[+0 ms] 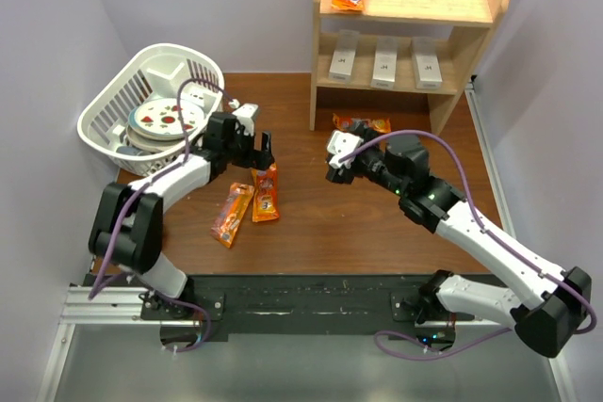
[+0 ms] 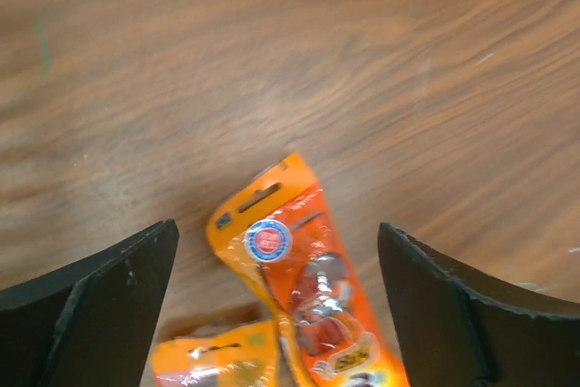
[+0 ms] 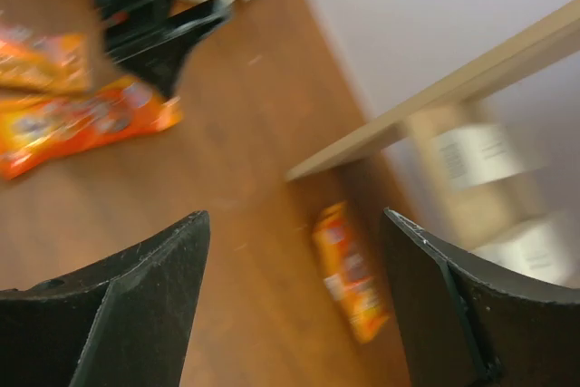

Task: Place and organize the shaving razors onto the shelf

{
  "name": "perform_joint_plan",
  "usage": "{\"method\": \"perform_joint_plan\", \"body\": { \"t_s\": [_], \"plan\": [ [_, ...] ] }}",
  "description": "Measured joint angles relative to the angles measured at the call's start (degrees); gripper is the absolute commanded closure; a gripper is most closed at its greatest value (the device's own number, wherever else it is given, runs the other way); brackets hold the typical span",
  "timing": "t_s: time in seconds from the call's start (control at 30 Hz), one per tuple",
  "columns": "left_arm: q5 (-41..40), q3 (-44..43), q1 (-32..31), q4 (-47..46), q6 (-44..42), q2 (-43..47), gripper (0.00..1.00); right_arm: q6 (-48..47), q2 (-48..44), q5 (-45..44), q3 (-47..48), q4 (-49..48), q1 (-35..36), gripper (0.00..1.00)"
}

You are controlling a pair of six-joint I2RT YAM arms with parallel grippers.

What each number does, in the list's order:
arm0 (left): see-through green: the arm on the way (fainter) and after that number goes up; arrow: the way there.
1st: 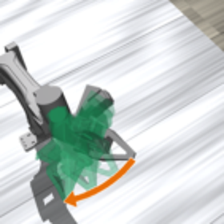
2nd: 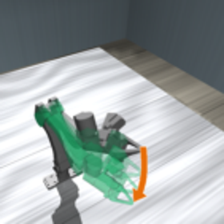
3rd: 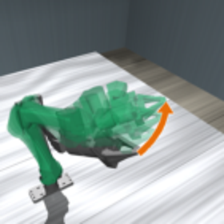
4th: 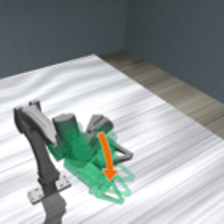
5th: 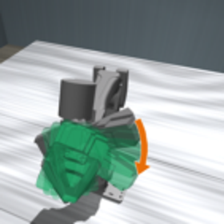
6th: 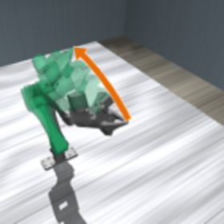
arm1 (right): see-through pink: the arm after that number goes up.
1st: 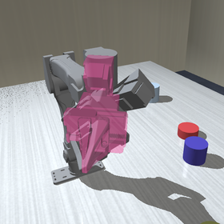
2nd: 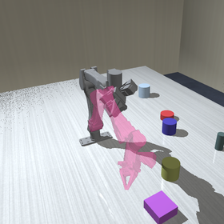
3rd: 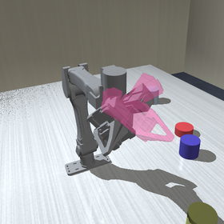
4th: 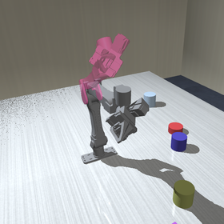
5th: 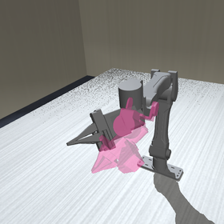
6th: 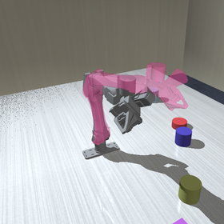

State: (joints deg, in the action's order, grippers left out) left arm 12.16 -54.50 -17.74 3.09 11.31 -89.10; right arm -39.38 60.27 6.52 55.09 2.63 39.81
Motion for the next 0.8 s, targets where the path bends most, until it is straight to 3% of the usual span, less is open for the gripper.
{"method": "perform_joint_plan", "body": {
  "t_s": [0.07, 0.27, 0.53, 0.7, 0.8],
  "plan": [
    [-0.74, -2.14, 0.00, 1.84, -2.16, -4.50, 0.20, 3.58, 0.11, 1.03, -2.29, 3.28, -0.02, 0.20],
    [3.69, -10.10, 1.05, 7.34, -12.00, -13.00, 0.24, 8.07, -0.66, 2.23, -4.02, 6.01, -0.07, 0.20],
    [10.43, -31.85, 3.17, 23.89, -29.09, -26.40, 0.35, 10.16, -1.84, 3.26, -5.14, 6.43, -0.39, 0.19],
    [15.02, -37.75, 3.37, 34.71, -38.05, -32.59, 0.40, 10.51, -1.86, 3.50, -5.95, 6.75, -0.52, 0.19],
    [17.81, -39.60, 3.43, 40.28, -42.29, -34.38, 0.60, 10.58, -1.86, 3.50, -5.95, 6.80, -0.81, 0.19]
  ]
}}
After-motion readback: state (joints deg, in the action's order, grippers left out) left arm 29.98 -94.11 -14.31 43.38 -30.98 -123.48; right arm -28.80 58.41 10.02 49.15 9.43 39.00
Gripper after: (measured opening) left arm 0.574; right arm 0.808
